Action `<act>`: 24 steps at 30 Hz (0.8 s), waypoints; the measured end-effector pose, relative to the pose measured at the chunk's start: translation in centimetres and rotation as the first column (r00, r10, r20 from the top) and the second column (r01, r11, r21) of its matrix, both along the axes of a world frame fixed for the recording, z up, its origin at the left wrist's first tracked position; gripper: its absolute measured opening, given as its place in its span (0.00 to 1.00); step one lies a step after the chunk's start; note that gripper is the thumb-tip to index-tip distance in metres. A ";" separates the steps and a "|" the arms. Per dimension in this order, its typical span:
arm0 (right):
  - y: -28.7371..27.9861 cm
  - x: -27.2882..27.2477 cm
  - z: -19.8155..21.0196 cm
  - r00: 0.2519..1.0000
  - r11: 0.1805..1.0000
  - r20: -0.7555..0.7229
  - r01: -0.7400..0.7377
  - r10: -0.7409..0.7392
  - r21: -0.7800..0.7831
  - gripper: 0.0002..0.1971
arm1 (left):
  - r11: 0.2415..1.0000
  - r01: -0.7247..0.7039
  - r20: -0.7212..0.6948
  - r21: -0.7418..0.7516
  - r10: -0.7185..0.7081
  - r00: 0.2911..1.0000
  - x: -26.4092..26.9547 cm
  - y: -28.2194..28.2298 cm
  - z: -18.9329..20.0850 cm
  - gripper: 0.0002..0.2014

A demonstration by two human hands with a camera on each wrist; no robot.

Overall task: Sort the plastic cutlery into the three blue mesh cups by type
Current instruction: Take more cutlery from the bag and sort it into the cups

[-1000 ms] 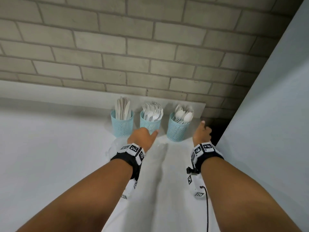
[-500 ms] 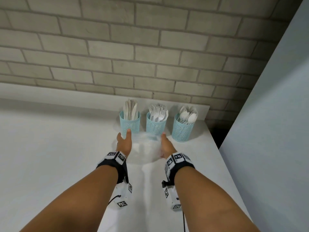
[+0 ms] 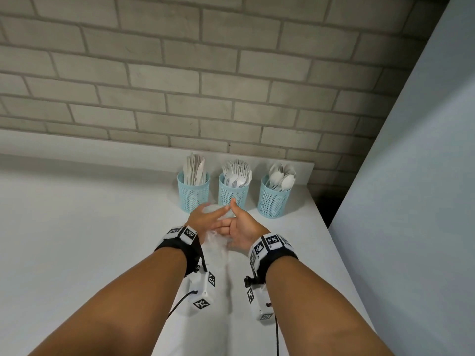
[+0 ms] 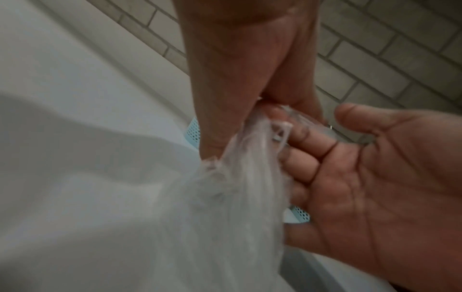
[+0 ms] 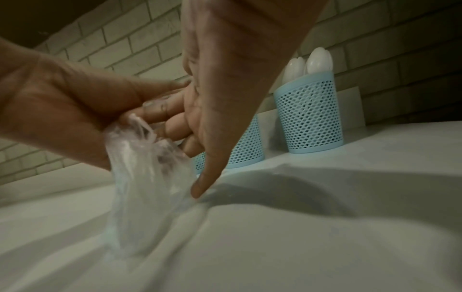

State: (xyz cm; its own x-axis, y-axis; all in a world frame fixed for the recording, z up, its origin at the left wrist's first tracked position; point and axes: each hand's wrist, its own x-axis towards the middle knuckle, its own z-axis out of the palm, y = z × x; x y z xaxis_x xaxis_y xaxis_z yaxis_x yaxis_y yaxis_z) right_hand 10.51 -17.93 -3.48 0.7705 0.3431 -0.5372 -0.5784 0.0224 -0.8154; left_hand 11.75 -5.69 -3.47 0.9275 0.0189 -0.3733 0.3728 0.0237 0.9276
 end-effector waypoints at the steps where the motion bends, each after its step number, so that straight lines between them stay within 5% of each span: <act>1: -0.2 0.1 0.0 1.000 1.000 0.005 0.012 -0.012 0.000 0.43 | 1.000 0.002 0.020 0.018 -0.002 1.000 -0.1 0.1 -0.2 0.32; 5: -0.9 1.1 -0.8 0.973 0.962 0.041 0.229 -0.225 -0.147 0.37 | 0.980 -0.197 0.152 -0.022 0.198 0.968 0.4 0.0 -0.9 0.17; 7: -0.9 1.0 -0.7 0.989 0.972 -0.019 0.137 -0.144 -0.192 0.37 | 0.986 -0.149 0.272 0.079 0.123 0.954 0.0 -0.6 0.1 0.07; 9: -0.2 0.8 -0.3 0.995 0.989 -0.085 0.030 -0.042 -0.142 0.38 | 0.986 -0.135 0.306 0.097 0.100 0.947 -0.4 -1.2 0.8 0.09; 13: 0.9 2.6 0.6 0.951 0.951 -0.034 0.308 -0.307 0.034 0.36 | 0.985 -0.145 0.342 0.096 0.105 0.934 -0.6 -2.2 0.5 0.17; 15: 1.1 3.6 0.8 0.948 0.949 0.055 0.311 -0.314 0.061 0.42 | 0.971 -0.223 0.339 0.088 0.182 0.923 -0.5 -2.4 0.3 0.23; 21: 1.9 2.5 2.3 0.905 0.937 0.377 0.287 -0.197 -0.200 0.30 | 0.944 -0.274 0.373 0.183 0.192 0.908 0.4 -2.0 0.7 0.22; 24: 1.8 2.3 2.4 0.946 0.942 0.278 0.235 -0.166 -0.240 0.28 | 0.862 -0.374 0.398 0.342 0.228 0.889 0.1 -2.5 1.3 0.19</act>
State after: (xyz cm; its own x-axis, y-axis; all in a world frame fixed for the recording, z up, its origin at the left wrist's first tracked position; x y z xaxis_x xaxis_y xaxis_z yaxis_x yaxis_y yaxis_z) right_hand 12.82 -16.18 -1.09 0.9291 0.0381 -0.3679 -0.3611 -0.1219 -0.9245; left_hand 11.86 -8.14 -2.20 0.9160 0.3969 0.0580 0.0763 -0.3145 0.9462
